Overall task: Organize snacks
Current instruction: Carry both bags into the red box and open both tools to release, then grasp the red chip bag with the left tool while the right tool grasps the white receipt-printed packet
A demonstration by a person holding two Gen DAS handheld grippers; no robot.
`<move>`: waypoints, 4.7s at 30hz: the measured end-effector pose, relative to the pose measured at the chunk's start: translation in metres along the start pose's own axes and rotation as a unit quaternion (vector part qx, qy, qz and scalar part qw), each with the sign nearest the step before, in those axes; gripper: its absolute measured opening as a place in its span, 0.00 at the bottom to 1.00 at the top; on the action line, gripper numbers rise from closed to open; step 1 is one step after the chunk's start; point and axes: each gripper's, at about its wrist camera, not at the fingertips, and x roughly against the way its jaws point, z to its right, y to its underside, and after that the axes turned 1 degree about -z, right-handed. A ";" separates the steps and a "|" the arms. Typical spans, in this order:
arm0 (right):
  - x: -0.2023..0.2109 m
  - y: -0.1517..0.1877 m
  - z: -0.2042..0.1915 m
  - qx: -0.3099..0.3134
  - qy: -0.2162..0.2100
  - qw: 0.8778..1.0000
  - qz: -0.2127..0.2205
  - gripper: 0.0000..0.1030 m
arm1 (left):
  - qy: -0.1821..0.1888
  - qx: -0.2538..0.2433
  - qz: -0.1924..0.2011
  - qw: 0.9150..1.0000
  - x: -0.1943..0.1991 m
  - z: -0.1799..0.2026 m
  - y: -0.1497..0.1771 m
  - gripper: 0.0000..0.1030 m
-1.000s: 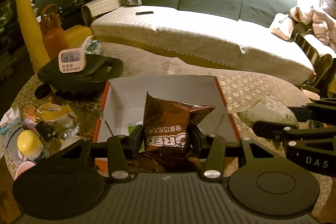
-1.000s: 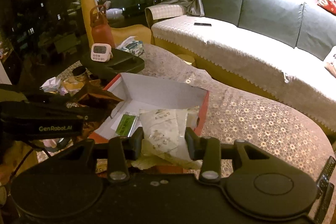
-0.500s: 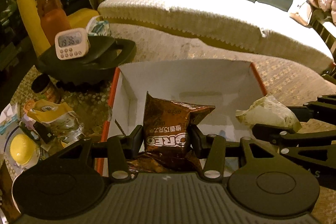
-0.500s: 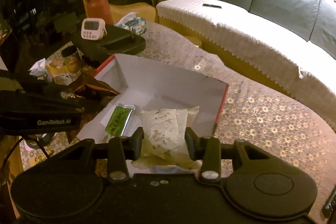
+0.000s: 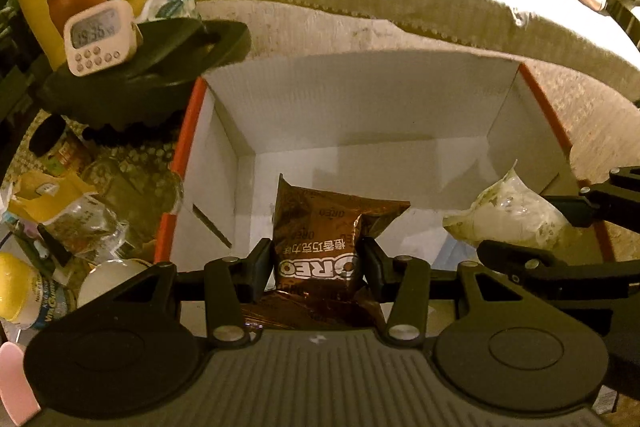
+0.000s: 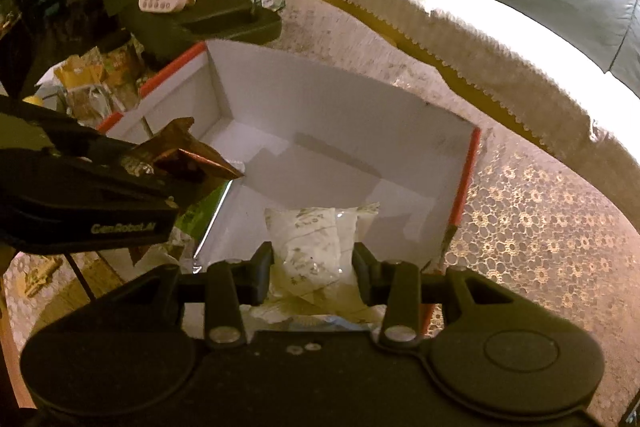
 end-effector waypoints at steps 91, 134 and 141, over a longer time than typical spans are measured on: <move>0.102 0.196 0.043 -0.050 0.002 0.999 -0.007 0.98 | 0.047 0.149 -0.049 0.986 0.071 0.028 0.160 0.86; 0.054 0.197 0.026 0.091 -0.017 0.995 -0.036 0.47 | 0.000 0.268 -0.090 0.959 0.021 0.011 0.162 0.72; 0.072 0.199 0.028 0.048 -0.010 0.999 -0.017 0.47 | 0.007 0.272 -0.089 0.958 0.030 0.010 0.163 0.67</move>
